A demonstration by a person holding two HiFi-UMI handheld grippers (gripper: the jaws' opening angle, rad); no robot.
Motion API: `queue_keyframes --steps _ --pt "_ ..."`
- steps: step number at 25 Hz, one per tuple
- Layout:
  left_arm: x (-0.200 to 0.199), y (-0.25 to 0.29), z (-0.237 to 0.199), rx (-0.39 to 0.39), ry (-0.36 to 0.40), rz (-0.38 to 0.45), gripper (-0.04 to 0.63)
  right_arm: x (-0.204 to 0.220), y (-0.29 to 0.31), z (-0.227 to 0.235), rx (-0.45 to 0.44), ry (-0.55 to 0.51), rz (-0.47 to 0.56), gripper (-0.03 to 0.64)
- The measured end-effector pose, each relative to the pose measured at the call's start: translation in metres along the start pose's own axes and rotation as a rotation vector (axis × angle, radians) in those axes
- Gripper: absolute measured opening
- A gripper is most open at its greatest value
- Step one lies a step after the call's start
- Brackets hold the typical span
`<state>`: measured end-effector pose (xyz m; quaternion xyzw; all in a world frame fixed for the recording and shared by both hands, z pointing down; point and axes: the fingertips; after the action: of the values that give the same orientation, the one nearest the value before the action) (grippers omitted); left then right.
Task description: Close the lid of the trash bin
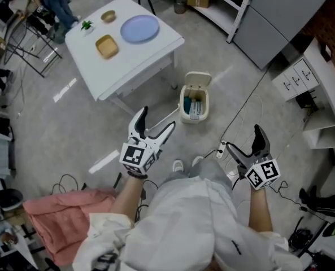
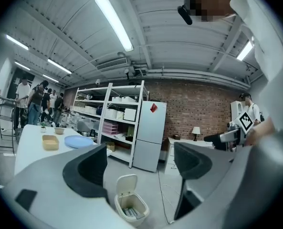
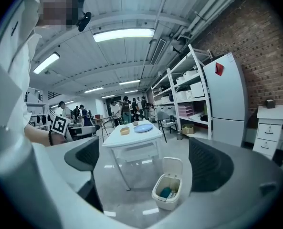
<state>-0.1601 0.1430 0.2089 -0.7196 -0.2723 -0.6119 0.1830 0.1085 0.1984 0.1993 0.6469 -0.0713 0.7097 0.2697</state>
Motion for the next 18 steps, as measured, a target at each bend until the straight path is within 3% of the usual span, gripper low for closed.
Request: queue_keyframes --steps 11,18 --pt "0.022 0.090 -0.015 0.036 0.011 -0.053 0.442 0.003 0.067 0.069 -0.025 -0.025 -0.018 0.586" --pt "0.042 0.173 -0.042 0.002 0.021 -0.121 0.441 -0.005 0.142 0.136 -0.096 -0.038 -0.033 0.585"
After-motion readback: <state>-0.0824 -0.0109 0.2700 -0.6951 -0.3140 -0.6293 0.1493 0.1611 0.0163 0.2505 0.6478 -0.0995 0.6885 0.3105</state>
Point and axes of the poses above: the fingertips, and each gripper's own axes: y forward along the fingers, z to its right, x out of its underside, and after that the axes turned 4 degrees about x, right-handed
